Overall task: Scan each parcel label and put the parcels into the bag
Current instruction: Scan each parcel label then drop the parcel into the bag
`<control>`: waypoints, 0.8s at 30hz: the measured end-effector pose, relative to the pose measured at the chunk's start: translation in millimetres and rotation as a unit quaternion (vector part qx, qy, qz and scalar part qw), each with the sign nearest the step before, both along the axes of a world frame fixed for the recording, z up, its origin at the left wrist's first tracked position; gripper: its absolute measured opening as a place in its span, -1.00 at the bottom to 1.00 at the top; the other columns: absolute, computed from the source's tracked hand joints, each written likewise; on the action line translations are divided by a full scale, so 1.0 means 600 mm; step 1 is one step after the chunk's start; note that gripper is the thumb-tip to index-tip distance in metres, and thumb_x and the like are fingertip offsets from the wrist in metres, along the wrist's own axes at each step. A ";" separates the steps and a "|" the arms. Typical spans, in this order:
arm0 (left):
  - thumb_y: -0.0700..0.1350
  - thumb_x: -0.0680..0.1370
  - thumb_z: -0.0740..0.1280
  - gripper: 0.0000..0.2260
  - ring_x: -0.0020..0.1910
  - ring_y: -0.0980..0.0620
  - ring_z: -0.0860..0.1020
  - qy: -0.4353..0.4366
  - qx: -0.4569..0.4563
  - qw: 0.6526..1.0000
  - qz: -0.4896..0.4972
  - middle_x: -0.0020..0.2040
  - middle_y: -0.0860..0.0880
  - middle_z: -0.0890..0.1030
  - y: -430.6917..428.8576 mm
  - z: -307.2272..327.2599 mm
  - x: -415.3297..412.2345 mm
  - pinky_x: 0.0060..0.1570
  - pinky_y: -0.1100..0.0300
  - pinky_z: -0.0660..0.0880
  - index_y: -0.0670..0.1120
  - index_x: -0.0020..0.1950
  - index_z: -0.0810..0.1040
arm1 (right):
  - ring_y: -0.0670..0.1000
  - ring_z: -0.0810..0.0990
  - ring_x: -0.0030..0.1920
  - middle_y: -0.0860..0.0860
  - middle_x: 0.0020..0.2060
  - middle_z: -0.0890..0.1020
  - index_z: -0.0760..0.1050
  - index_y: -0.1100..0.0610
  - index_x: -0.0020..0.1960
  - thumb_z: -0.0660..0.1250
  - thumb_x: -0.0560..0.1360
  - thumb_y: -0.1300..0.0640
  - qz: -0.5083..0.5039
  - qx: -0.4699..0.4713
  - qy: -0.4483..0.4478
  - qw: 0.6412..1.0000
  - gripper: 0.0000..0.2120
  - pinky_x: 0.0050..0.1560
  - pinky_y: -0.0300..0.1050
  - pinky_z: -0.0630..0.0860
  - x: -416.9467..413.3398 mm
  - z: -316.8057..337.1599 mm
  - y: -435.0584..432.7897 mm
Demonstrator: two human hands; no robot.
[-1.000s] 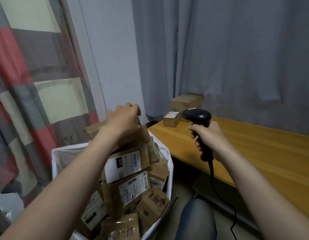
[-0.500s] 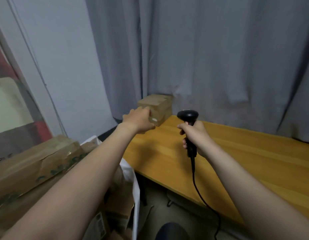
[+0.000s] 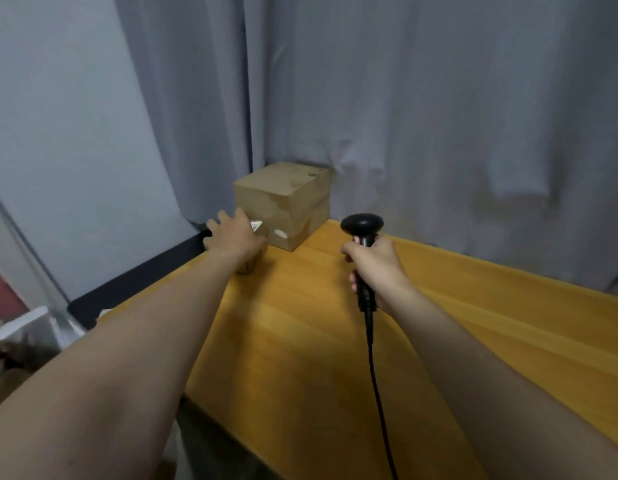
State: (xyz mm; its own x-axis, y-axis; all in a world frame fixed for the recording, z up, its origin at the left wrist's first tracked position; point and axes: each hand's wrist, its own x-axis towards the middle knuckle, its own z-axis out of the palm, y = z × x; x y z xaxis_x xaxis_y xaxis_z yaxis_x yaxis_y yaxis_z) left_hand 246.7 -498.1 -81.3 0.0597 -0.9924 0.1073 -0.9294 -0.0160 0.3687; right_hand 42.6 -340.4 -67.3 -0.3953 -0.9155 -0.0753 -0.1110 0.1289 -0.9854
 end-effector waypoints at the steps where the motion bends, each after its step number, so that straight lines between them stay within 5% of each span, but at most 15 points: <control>1: 0.21 0.52 0.44 -0.39 0.43 -0.29 0.25 0.007 0.003 1.000 0.013 0.43 -0.19 0.27 -0.019 -0.009 0.000 0.33 -0.26 0.39 -0.03 0.43 0.31 | 0.03 0.51 -0.43 0.13 -0.19 0.57 0.48 0.16 0.00 0.37 0.59 0.17 0.001 0.009 -0.004 1.000 -0.91 -0.40 -0.07 0.49 -0.001 -0.010 -0.014; 7: 0.30 0.42 0.49 -0.22 0.44 -0.28 0.25 0.072 0.073 0.993 0.057 0.44 -0.24 0.31 -0.111 -0.065 0.020 0.36 -0.23 0.37 0.00 0.47 0.24 | 0.03 0.49 -0.44 0.09 -0.35 0.53 0.50 0.20 0.05 0.39 0.60 0.15 0.020 0.046 -0.011 0.999 -0.87 -0.38 -0.06 0.49 0.001 -0.064 -0.068; 11: 0.18 0.45 0.49 -0.31 0.41 -0.26 0.27 0.065 0.051 0.994 0.074 0.40 -0.23 0.35 -0.114 -0.090 0.022 0.22 -0.12 0.40 -0.01 0.46 0.28 | 0.03 0.51 -0.43 0.11 -0.29 0.56 0.50 0.20 0.09 0.40 0.60 0.17 0.028 0.040 -0.017 0.999 -0.86 -0.41 -0.07 0.50 -0.003 -0.088 -0.076; 13: 0.15 0.45 0.49 -0.36 0.36 -0.22 0.30 0.063 0.032 0.996 0.063 0.37 -0.19 0.37 -0.092 -0.096 0.014 0.10 -0.04 0.39 0.03 0.43 0.30 | 0.02 0.51 -0.43 0.11 -0.23 0.57 0.49 0.20 0.12 0.39 0.60 0.18 0.027 0.032 -0.029 0.999 -0.85 -0.42 -0.07 0.50 -0.006 -0.092 -0.070; 19: 0.18 0.45 0.48 -0.42 0.33 -0.22 0.38 0.040 0.021 0.999 -0.002 0.33 -0.18 0.40 0.039 -0.099 -0.033 0.20 -0.07 0.45 0.05 0.35 0.32 | 0.04 0.50 -0.41 0.12 -0.23 0.56 0.48 0.17 0.11 0.39 0.60 0.18 0.015 0.035 -0.013 0.999 -0.87 -0.41 -0.06 0.49 -0.006 -0.081 -0.019; 24: 0.31 0.37 0.48 -0.35 0.25 -0.17 0.50 0.076 0.096 0.991 -0.060 0.28 -0.09 0.48 0.167 -0.065 -0.086 0.21 -0.07 0.54 0.09 0.34 0.33 | 0.08 0.52 -0.43 0.17 -0.23 0.60 0.49 0.16 0.06 0.38 0.59 0.17 0.004 0.055 -0.002 0.998 -0.89 -0.42 -0.08 0.46 -0.003 -0.052 0.068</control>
